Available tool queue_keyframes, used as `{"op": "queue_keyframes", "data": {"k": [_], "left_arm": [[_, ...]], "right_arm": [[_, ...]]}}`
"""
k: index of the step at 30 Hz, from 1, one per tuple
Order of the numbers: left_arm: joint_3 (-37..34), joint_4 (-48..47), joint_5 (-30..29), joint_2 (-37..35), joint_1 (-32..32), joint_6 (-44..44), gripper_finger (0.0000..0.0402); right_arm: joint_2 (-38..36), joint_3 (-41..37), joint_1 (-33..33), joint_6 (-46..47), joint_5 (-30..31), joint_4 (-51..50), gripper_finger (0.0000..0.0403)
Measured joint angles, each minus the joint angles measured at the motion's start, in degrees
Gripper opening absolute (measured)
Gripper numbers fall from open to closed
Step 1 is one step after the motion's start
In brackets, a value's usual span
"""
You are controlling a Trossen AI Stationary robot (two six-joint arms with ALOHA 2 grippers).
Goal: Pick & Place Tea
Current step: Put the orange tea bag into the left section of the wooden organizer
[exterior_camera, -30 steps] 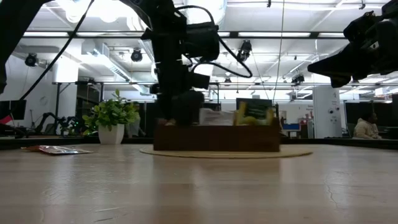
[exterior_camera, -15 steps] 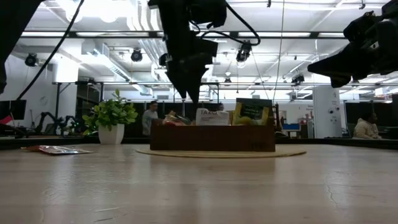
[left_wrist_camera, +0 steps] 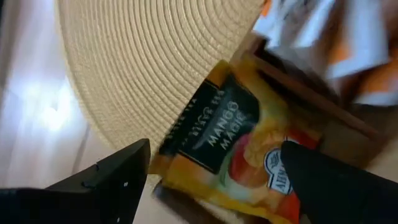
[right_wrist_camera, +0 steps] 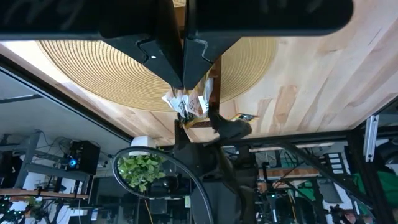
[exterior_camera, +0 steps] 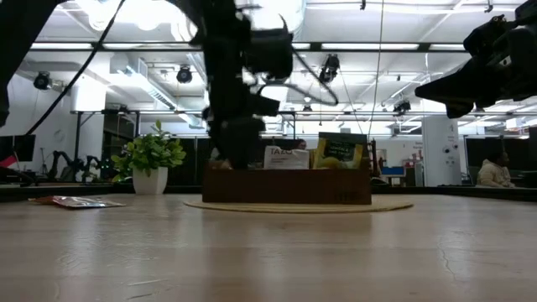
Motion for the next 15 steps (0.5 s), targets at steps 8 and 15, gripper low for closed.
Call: {"op": "queue_keyframes", "data": {"k": [8,15], "left_arm": [[-8.3,7.6,-0.9,-0.1,1.0,0.3,0.0357],[-2.9,-2.3,-1.1,-0.9,0.7,2.4,0.0357]], "right_arm": [[0.0,0.0,0.0,0.0,0.0,0.0,0.0009],[0.0,0.0,0.0,0.0,0.0,0.0,0.0008]]}}
